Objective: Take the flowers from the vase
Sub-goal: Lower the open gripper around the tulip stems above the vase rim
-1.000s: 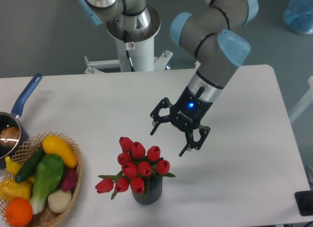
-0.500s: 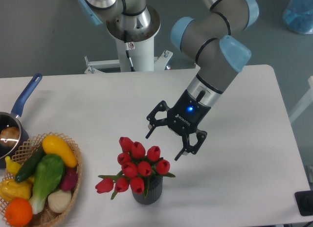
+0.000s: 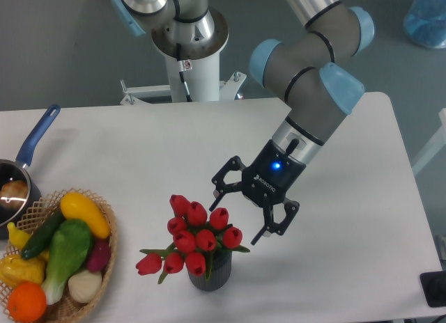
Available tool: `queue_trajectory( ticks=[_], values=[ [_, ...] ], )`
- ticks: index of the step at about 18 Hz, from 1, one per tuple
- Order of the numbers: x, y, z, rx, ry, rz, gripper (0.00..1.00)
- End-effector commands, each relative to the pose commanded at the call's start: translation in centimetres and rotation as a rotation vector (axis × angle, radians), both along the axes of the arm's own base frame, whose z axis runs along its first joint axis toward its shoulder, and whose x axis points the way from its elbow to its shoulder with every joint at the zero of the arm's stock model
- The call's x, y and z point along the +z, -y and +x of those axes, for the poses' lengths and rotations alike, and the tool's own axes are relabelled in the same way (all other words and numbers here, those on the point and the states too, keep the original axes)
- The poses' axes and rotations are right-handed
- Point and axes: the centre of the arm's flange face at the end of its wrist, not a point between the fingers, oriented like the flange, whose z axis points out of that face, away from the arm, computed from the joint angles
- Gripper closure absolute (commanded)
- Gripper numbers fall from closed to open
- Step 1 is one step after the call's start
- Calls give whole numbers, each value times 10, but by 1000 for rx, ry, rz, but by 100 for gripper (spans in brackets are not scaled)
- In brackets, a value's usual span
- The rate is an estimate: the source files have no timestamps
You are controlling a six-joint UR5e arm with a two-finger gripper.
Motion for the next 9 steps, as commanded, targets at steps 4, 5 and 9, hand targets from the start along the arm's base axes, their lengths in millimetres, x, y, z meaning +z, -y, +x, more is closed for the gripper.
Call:
queue_trajectory(
  ticks=[4,5,9],
  values=[
    [-10,-19,14,-37,-30,19,6],
    [-9,-22,18,-44,-33,22,11],
    [-10,-24,27,-55,-27,20,48]
  ],
)
